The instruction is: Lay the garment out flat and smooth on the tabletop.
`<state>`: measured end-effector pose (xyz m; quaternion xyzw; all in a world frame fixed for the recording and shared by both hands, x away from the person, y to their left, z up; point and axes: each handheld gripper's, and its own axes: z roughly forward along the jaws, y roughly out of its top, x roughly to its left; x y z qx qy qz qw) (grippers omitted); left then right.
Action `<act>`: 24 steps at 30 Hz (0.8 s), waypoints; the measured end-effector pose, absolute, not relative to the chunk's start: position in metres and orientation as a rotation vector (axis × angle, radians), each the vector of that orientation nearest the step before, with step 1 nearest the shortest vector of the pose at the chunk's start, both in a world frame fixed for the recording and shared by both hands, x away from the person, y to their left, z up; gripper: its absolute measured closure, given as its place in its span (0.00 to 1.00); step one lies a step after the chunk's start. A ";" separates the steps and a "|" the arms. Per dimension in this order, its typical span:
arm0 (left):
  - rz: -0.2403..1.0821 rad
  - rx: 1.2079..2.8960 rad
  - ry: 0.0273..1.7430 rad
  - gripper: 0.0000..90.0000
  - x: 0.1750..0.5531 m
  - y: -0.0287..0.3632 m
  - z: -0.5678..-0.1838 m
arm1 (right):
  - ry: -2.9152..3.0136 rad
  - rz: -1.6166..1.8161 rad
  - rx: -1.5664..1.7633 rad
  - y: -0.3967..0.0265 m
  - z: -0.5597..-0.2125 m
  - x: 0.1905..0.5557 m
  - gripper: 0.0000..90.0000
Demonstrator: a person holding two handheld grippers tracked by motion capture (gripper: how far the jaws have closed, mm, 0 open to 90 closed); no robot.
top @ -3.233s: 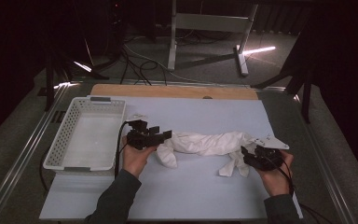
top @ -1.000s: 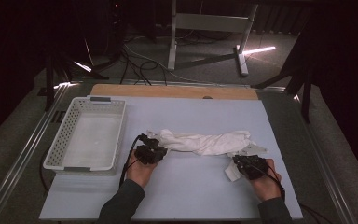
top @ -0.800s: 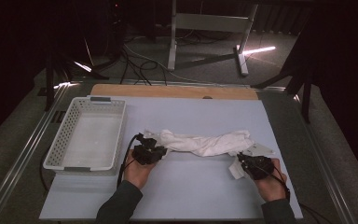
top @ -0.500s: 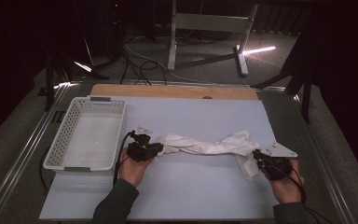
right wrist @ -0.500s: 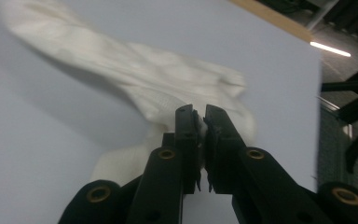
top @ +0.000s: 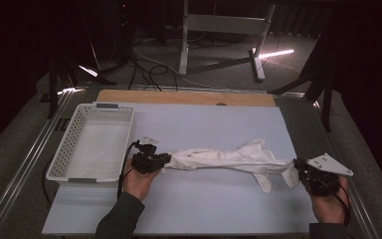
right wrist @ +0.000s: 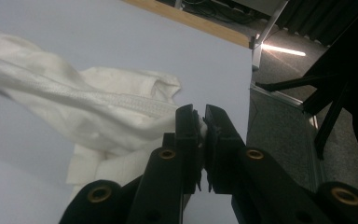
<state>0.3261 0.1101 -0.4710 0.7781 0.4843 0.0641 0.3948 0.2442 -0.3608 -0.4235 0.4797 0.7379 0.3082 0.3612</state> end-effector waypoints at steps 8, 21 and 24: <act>0.109 1.999 1.187 0.91 0.314 0.106 -0.471 | 1.955 0.770 1.218 -0.355 -0.434 0.243 0.93; 0.025 1.995 1.064 0.66 0.302 0.090 -0.466 | 2.019 0.773 1.190 -0.342 -0.446 0.245 0.93; 0.036 1.977 1.041 0.58 0.308 0.084 -0.464 | 2.021 0.782 1.193 -0.340 -0.447 0.245 0.93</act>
